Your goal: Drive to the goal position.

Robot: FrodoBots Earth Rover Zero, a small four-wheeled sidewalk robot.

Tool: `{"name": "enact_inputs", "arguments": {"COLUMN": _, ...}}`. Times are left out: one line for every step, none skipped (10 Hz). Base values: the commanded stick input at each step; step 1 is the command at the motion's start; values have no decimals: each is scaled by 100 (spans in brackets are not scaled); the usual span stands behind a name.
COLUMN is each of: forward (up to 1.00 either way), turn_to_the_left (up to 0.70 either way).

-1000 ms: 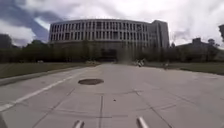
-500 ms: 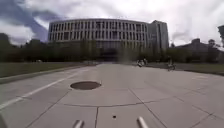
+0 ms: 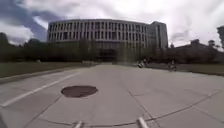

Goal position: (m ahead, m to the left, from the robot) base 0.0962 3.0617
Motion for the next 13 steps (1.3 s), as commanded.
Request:
{"name": "enact_inputs", "arguments": {"forward": 100, "turn_to_the_left": 40}}
{"name": "enact_inputs", "arguments": {"forward": 100, "turn_to_the_left": 34}}
{"name": "enact_inputs", "arguments": {"forward": 100, "turn_to_the_left": 0}}
{"name": "enact_inputs", "arguments": {"forward": 100, "turn_to_the_left": 0}}
{"name": "enact_inputs", "arguments": {"forward": 100, "turn_to_the_left": 0}}
{"name": "enact_inputs", "arguments": {"forward": 100, "turn_to_the_left": 0}}
{"name": "enact_inputs", "arguments": {"forward": 100, "turn_to_the_left": 0}}
{"name": "enact_inputs", "arguments": {"forward": 100, "turn_to_the_left": 0}}
{"name": "enact_inputs", "arguments": {"forward": 100, "turn_to_the_left": 0}}
{"name": "enact_inputs", "arguments": {"forward": 100, "turn_to_the_left": 0}}
{"name": "enact_inputs", "arguments": {"forward": 100, "turn_to_the_left": 0}}
{"name": "enact_inputs", "arguments": {"forward": 100, "turn_to_the_left": 0}}
{"name": "enact_inputs", "arguments": {"forward": 100, "turn_to_the_left": 0}}
